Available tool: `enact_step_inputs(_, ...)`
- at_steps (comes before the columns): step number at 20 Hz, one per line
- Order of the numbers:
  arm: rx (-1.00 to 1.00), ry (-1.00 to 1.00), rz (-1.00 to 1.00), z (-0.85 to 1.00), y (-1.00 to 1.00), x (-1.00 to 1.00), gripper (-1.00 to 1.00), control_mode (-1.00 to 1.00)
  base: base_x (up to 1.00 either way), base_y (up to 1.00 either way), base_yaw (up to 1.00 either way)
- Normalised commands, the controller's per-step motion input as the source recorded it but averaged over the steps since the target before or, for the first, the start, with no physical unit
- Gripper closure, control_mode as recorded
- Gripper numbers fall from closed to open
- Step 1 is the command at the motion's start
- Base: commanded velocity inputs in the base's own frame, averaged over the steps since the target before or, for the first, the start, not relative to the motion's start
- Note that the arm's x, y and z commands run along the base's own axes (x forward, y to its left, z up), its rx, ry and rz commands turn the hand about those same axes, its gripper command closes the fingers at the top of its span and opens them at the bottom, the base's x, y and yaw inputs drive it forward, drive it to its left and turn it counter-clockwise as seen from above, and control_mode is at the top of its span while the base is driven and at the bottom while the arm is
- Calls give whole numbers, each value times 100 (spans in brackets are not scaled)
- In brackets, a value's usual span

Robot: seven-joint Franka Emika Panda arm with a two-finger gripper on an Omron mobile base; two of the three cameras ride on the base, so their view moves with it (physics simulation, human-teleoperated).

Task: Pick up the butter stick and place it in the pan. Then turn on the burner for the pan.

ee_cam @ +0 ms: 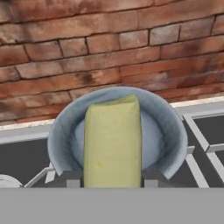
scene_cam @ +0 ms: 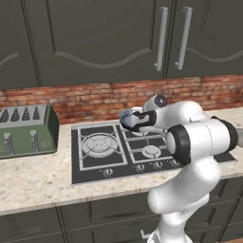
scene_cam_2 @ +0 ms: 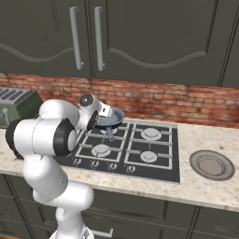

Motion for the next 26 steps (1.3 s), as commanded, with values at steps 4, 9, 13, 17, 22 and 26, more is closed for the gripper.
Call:
enact_step_inputs(4, 0, 0, 0, -12, 0, 14, 100, -100, 0, 0, 0)
enact_step_inputs(9, 0, 1, 0, -11, 0, 14, 100, -100, 0, 0, 0)
enact_step_inputs(13, 0, 0, 0, -12, 0, 13, 100, -100, 0, 0, 0)
enact_step_inputs(17, 0, 1, 0, -10, 0, 14, 100, -100, 0, 0, 0)
enact_step_inputs(22, 0, 0, 0, -9, 0, 17, 100, -100, 0, 0, 0)
enact_step_inputs(26, 0, 0, 0, 0, 0, 23, 100, -100, 0, 0, 0)
